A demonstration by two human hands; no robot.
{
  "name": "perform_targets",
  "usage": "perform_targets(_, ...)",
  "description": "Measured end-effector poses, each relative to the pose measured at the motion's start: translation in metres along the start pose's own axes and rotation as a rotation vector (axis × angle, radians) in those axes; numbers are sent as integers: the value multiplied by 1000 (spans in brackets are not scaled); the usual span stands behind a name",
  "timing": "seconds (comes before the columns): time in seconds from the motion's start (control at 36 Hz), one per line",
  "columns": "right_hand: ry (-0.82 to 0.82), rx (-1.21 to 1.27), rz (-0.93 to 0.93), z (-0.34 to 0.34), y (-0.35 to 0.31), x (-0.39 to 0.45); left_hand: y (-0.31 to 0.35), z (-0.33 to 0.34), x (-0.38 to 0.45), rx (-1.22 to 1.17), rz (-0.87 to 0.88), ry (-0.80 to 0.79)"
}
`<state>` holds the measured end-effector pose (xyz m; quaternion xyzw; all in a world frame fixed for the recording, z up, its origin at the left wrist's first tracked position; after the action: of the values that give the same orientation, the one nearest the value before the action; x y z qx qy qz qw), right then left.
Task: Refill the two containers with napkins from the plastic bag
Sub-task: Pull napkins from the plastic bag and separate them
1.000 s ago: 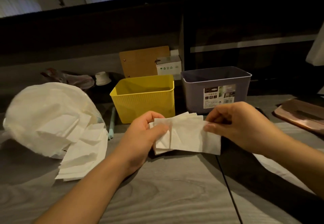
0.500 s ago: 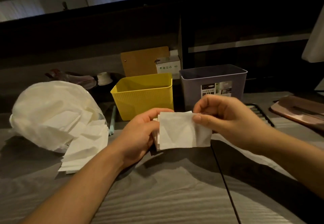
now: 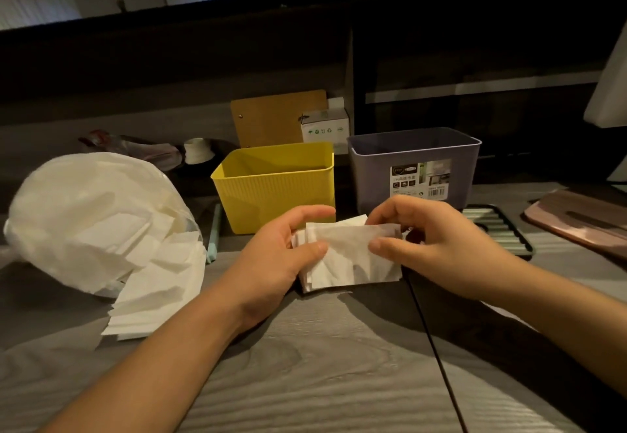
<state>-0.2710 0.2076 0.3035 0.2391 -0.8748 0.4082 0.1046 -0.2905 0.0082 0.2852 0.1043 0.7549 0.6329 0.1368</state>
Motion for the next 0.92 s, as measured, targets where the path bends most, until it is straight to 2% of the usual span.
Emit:
perform_targets(0.17,-47,23,106,-1,2,1,0,-1,2,-116,-40,25)
perform_targets(0.25,25,83,122,-4,4,-1,0,-2,4,-151,-66,48)
perform_targets(0.39,164,374,256,-7,9,0,1,-5,4,-228,-93,96)
perform_targets(0.5,34,479,358,0,11,-2,0,-6,4,-257,-105,108)
perform_targets(0.58,20,363,313,3,10,-1,2,-4,3,-246,-87,81)
perform_targets(0.67,49,187,175,2,5,1,6,-2,1,-197,-26,27)
perform_targets(0.81,-39,172,18,10,0,-1,7,4,-3,-81,49,-42)
perform_targets(0.92,-7,80,-65,13,-5,-4,9,9,-4,-30,72,25)
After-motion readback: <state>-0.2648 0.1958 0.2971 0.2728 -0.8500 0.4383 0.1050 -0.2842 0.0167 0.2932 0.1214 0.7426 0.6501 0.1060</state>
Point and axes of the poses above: each hand's wrist, its own x-axis towards the middle knuckle, its own z-axis out of the palm, y = z × x, the point moved 4 cm from there along x, towards the middle knuckle, and after that the axes turned 7 degrees about -z, right-handed, at the moved point
